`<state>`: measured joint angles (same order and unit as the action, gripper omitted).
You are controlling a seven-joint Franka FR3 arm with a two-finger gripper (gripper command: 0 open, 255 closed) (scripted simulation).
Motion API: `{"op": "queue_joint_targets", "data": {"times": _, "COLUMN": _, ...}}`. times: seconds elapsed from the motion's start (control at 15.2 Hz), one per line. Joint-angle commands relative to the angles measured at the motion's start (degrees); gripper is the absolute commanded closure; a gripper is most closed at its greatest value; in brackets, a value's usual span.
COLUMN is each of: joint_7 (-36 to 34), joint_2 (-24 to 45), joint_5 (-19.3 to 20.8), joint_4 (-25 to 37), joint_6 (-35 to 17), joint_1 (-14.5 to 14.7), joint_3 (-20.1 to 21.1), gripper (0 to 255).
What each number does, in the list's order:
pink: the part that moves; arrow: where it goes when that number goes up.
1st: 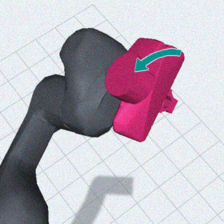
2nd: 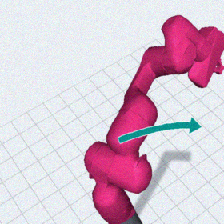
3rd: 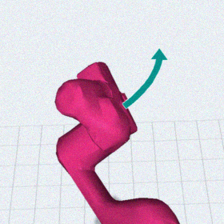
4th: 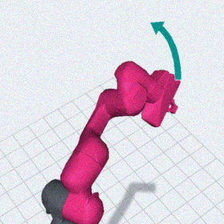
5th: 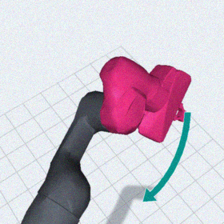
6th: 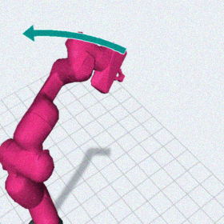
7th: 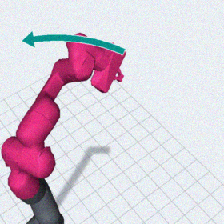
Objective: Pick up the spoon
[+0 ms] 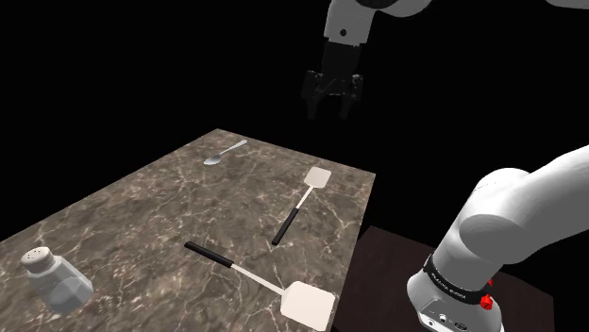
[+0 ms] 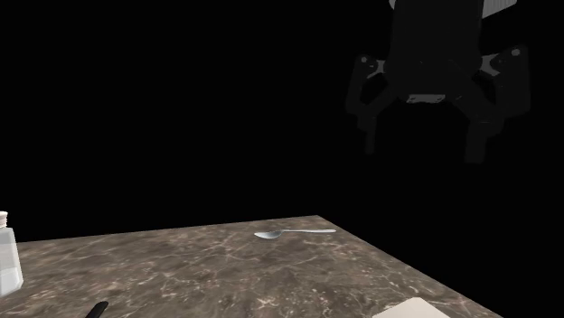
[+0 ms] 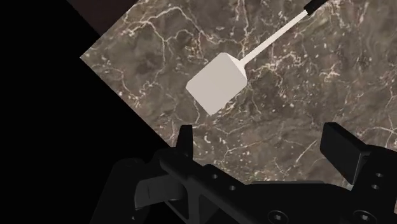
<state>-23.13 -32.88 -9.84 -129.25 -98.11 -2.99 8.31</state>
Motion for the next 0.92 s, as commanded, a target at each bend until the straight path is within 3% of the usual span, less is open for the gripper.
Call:
{"op": "queue_joint_targets", "data": {"times": 0.0, "joint_7": -5.05, "joint_2": 3.23, "joint_5": -1.23, "joint_4": 0.92, "joint_6": -2.77, "joint_1": -0.52, "joint_3": 2.01, "gripper": 0}}
{"op": "queue_joint_targets", "data": {"times": 0.4, "joint_7": -19.26, "joint_2": 14.55, "joint_5": -2.54, "joint_4": 6.21, "joint_6": -10.17, "joint_1": -2.17, "joint_3": 7.16, "gripper": 0}}
{"op": "queue_joint_targets", "data": {"times": 0.86, "joint_7": -35.86, "joint_2": 29.49, "joint_5": -0.15, "joint_4": 15.77, "joint_6": -16.99, "joint_1": -3.31, "joint_3": 10.8, "gripper": 0}}
